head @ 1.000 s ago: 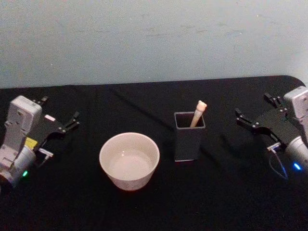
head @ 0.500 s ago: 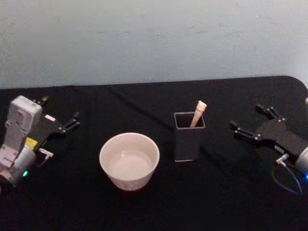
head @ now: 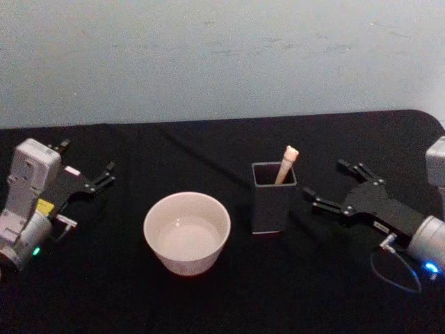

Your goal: Pick up the stirring spoon with one hand, stir inside the cup, then place it back in its original position.

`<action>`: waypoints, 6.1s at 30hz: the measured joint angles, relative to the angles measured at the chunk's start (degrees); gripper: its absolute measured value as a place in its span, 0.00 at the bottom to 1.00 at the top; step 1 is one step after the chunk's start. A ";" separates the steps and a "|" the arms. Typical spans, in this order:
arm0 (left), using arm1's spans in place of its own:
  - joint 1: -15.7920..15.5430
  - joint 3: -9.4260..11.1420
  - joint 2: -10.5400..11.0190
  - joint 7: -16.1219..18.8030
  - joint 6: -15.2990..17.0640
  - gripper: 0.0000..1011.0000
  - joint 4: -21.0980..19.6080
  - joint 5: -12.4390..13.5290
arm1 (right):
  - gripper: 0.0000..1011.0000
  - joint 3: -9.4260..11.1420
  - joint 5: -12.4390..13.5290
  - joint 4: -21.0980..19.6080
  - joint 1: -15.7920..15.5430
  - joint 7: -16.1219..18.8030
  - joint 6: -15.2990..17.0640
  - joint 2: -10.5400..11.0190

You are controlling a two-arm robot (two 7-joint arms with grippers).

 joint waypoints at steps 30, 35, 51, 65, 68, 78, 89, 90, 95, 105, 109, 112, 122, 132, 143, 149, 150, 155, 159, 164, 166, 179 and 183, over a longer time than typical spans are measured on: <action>0.00 0.00 0.00 0.00 0.00 0.99 0.00 0.00 | 0.99 -1.05 -1.73 9.06 10.47 0.88 8.16 -11.11; 0.00 0.00 0.00 0.00 0.00 0.99 0.00 0.00 | 0.99 -0.97 -0.62 10.20 11.47 1.31 9.62 -11.82; 0.01 0.00 0.00 0.00 0.00 0.99 0.00 0.00 | 0.99 -1.67 2.96 11.02 12.73 2.64 12.67 -11.15; 0.00 0.00 0.00 0.00 0.00 0.99 0.00 0.00 | 0.99 -2.17 3.62 10.69 12.58 2.50 12.61 -10.39; 0.00 0.00 0.00 0.00 0.00 0.99 0.00 0.00 | 0.99 -2.17 3.62 10.69 12.58 2.48 12.60 -10.41; 0.00 0.00 0.00 0.00 0.00 0.99 0.00 0.00 | 0.99 -2.14 3.61 10.69 12.57 2.43 12.54 -10.46; 0.00 0.00 0.00 0.00 0.00 0.99 0.00 0.00 | 0.97 -2.13 3.58 10.72 12.57 2.44 12.54 -10.49; 0.00 0.00 0.00 0.00 0.00 0.99 0.00 0.00 | 0.93 -2.12 3.58 10.72 12.57 2.44 12.54 -10.50; 0.00 0.00 0.00 0.00 0.00 0.99 0.00 0.00 | 0.81 -2.12 3.57 10.72 12.57 2.44 12.54 -10.50; 0.00 0.00 0.00 0.00 0.00 0.99 0.00 0.00 | 0.53 -2.13 3.56 10.72 12.57 2.44 12.54 -10.50; 0.00 0.00 0.00 0.00 0.00 0.99 0.00 0.00 | 0.38 -2.13 3.54 10.72 12.57 2.44 12.55 -10.50; 0.00 0.00 0.00 0.00 0.00 0.99 0.00 0.00 | 0.28 -2.13 3.53 10.72 12.57 2.44 12.54 -10.49; 0.00 0.00 0.00 0.00 0.00 0.99 0.00 0.00 | 0.21 -2.13 3.52 10.72 12.58 2.46 12.54 -10.50; 0.00 0.00 0.00 0.00 0.00 0.99 0.00 0.00 | 0.21 -2.13 3.52 10.71 12.57 2.44 12.54 -10.50; 0.00 0.00 0.00 0.00 0.00 0.99 0.00 0.00 | 0.21 -2.18 3.87 10.80 12.87 2.66 13.06 -10.39; 0.00 0.00 0.00 0.00 0.00 0.99 0.00 0.00 | 0.21 -2.44 6.14 10.80 13.50 3.70 14.70 -9.75; 0.00 0.00 0.00 0.00 0.00 0.99 0.00 0.00 | 0.21 -2.45 6.41 10.69 13.53 3.79 14.78 -9.66; 0.00 0.00 0.00 0.00 0.00 0.99 0.00 0.00 | 0.21 -2.47 8.09 9.78 13.60 4.06 14.93 -9.03; 0.00 0.00 0.00 0.00 0.00 0.99 0.00 0.00 | 0.21 -2.31 9.09 8.69 13.46 4.01 14.69 -8.47; 0.00 0.00 0.00 0.00 0.00 0.99 0.00 0.00 | 0.21 -1.85 10.34 7.17 13.31 3.62 13.86 -7.71; 0.00 0.00 0.00 0.00 0.00 0.99 0.00 0.00 | 0.21 -1.64 10.79 6.59 13.22 3.50 13.59 -7.48; 0.00 0.00 0.00 0.00 0.00 0.99 0.00 0.00 | 0.21 0.43 15.70 1.77 12.59 2.70 13.33 -5.24; 0.00 0.00 0.00 0.00 0.00 0.99 0.00 0.00 | 0.21 1.28 19.05 0.75 12.89 3.13 14.91 -4.66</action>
